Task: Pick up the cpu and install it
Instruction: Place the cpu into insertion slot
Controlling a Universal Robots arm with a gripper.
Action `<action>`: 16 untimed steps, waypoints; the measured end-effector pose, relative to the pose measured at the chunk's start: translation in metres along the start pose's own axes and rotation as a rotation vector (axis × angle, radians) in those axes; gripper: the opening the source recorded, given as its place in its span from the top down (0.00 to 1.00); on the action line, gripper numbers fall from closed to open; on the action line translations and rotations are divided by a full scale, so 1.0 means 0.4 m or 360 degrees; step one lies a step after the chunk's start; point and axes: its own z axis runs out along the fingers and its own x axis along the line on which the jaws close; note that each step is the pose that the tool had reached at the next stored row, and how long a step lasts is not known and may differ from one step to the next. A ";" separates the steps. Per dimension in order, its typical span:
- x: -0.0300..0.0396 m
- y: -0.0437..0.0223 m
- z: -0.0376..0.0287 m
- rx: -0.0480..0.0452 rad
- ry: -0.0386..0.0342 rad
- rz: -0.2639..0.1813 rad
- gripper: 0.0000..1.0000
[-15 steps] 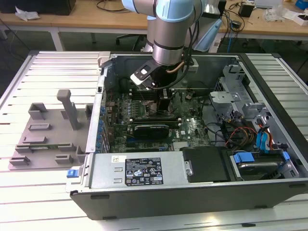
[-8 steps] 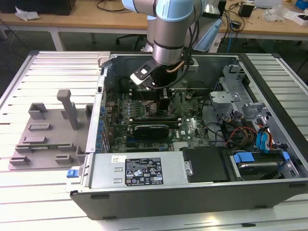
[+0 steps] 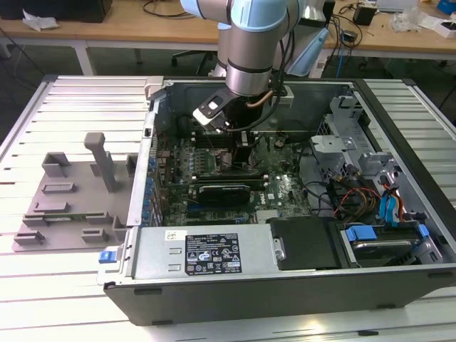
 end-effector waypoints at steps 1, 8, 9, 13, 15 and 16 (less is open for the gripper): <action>0.000 0.000 0.000 0.0000 0.0000 0.0000 0.47; -0.001 -0.004 -0.009 -0.0002 0.0005 -0.0022 0.47; 0.000 -0.005 -0.009 -0.0002 0.0006 -0.0023 0.47; 0.000 -0.006 -0.005 -0.0003 0.0006 -0.0037 0.47; 0.000 -0.006 -0.003 -0.0003 0.0006 -0.0043 0.47; 0.000 -0.006 -0.002 -0.0003 0.0006 -0.0045 0.47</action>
